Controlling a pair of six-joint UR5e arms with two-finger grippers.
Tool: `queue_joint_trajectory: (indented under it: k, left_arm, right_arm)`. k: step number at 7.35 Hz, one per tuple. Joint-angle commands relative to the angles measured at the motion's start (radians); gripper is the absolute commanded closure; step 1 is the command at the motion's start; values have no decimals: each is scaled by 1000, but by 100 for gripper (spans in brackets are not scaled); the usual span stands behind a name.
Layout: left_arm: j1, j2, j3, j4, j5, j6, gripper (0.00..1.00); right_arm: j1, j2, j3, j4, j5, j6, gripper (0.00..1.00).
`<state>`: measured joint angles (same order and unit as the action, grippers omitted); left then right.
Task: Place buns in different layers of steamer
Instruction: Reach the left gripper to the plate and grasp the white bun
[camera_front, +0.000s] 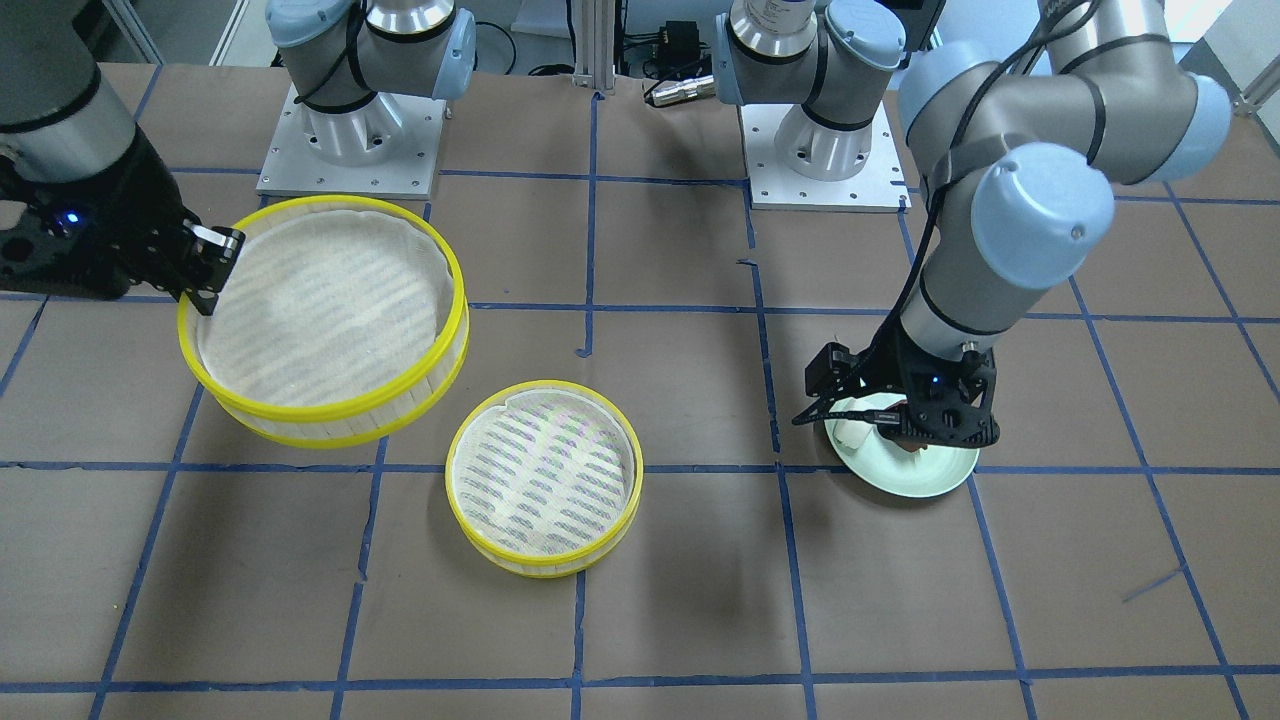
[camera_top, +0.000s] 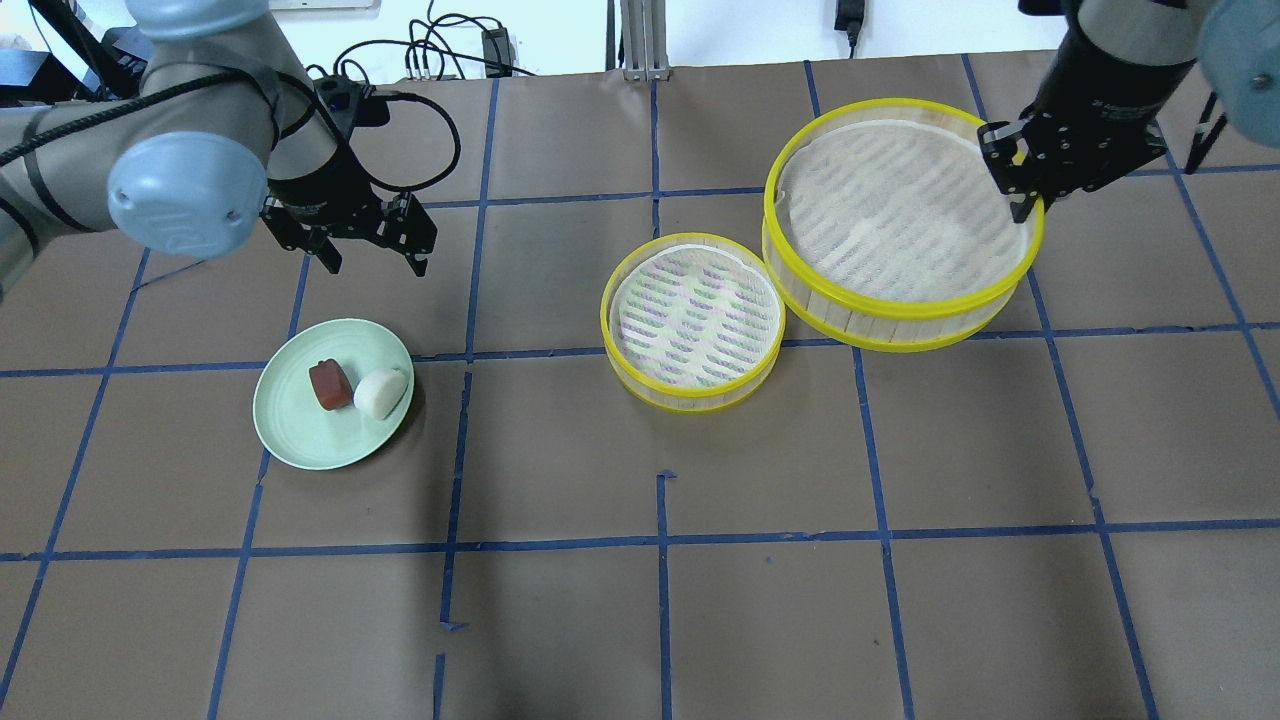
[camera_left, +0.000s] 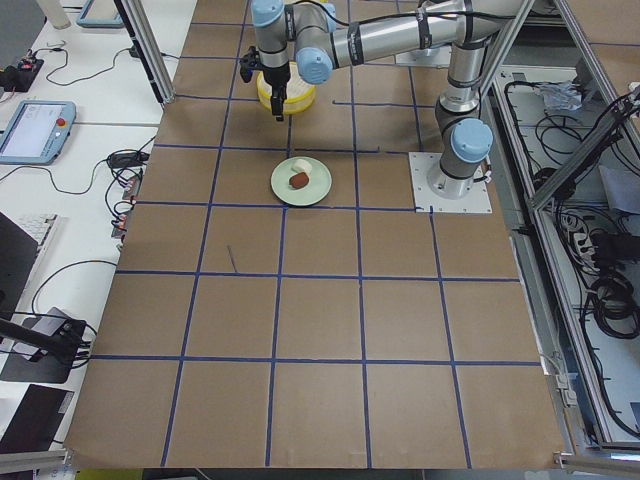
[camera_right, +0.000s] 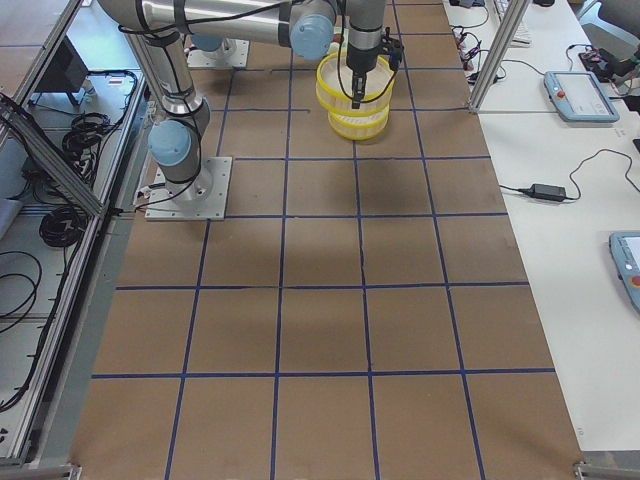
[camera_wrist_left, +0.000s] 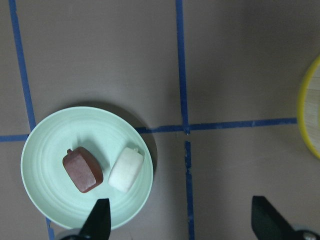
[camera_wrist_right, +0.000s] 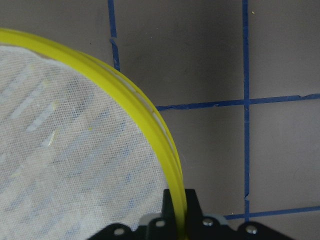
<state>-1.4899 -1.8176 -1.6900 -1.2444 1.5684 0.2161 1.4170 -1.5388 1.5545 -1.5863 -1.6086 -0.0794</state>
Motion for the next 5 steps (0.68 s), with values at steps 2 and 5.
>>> queue_joint_trajectory:
  k: [2,5]
  left_arm:
    - [65,-69,-59,54,-13,280,0]
    - [92,-124,-60,42,-8,457,0]
  right_arm:
    - [-119,-24,-25,78,-45,-109,88]
    - [-165,-27,-24,75,-53,-191,88]
